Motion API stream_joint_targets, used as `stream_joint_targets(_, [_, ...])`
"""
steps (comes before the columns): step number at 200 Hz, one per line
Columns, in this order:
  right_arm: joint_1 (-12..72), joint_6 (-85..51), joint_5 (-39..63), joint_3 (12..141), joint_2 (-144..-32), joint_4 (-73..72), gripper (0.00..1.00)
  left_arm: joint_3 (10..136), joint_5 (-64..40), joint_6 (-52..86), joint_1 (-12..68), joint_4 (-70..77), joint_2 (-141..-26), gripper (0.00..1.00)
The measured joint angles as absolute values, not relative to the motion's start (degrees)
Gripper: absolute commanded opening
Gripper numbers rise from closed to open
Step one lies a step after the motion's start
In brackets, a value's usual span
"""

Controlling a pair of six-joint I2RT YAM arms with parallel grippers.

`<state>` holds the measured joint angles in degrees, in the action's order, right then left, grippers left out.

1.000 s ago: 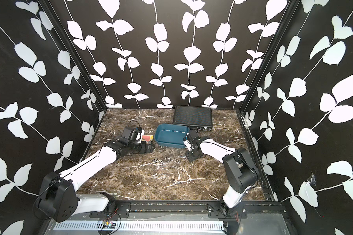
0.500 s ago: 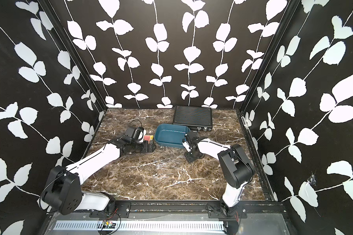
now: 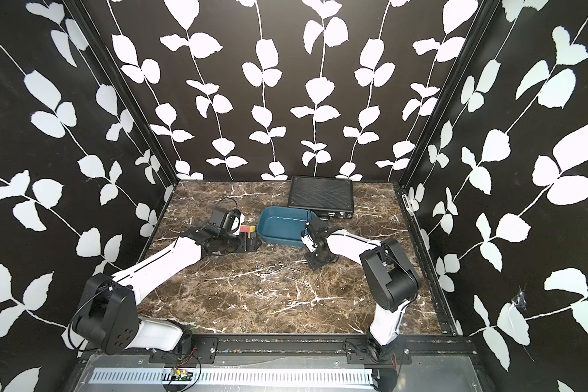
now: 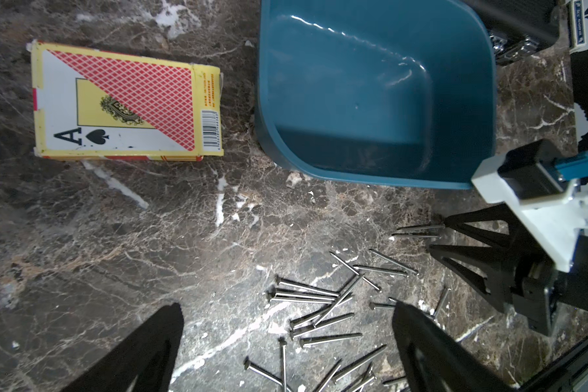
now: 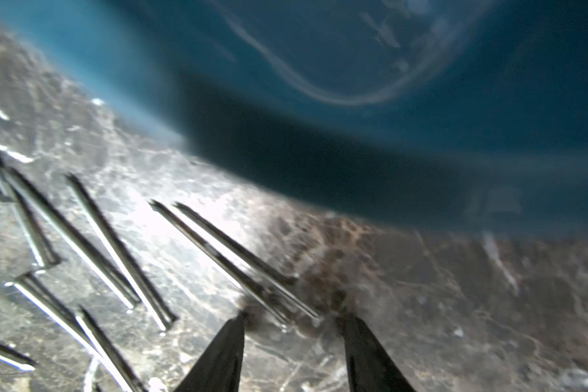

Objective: Put the nails on the desktop into the storage box
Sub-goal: Pick up the nail from the center of the board.

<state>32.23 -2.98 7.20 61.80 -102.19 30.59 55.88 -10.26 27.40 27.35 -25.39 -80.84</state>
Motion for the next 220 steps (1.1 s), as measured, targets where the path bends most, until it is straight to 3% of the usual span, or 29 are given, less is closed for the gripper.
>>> stream_joint_targets(113, [35.4, -2.9, 6.9, 66.4, -105.8, 30.7, 0.45, 53.9, -9.7, 27.3, 27.4, -25.5, -78.1, 0.99])
stream_joint_targets(220, [38.7, -1.5, 3.4, 67.3, -106.7, 30.9, 0.33, 51.0, -8.9, 27.0, 27.4, -26.4, -74.9, 0.99])
